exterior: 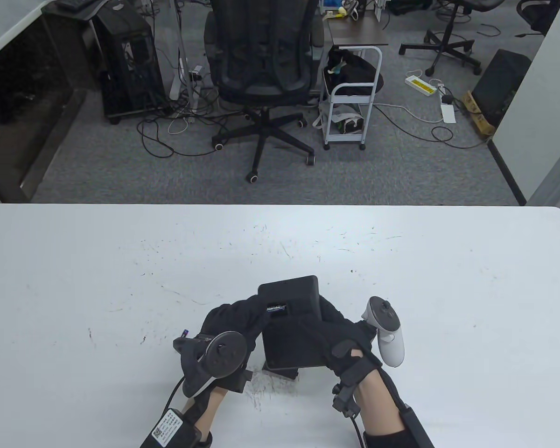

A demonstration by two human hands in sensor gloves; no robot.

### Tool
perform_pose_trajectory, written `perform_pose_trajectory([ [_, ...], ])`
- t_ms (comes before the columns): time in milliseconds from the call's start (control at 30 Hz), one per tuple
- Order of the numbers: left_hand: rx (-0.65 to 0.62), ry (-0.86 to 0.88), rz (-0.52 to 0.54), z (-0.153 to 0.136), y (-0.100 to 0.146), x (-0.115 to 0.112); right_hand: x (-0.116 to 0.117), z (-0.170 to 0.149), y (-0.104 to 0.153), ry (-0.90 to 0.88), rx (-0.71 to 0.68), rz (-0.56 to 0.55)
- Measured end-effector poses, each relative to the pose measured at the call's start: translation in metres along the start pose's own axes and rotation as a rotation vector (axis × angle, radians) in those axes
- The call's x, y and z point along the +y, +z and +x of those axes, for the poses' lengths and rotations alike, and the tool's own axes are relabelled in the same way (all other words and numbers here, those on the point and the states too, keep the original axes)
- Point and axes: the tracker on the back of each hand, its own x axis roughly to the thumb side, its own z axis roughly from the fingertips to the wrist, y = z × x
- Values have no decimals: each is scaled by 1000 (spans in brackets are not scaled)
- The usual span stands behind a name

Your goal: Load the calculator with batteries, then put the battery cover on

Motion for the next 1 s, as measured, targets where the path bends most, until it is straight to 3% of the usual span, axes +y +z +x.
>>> perform_pose_trajectory([
  [500, -79, -217, 104, 18, 7, 0, 8, 8, -1, 132, -47, 43],
  [867, 6, -119, 109, 4, 5, 1, 10, 7, -3, 50, -76, 66],
  [1000, 67, -27, 41, -5, 2, -2, 7, 6, -3, 17, -76, 81],
])
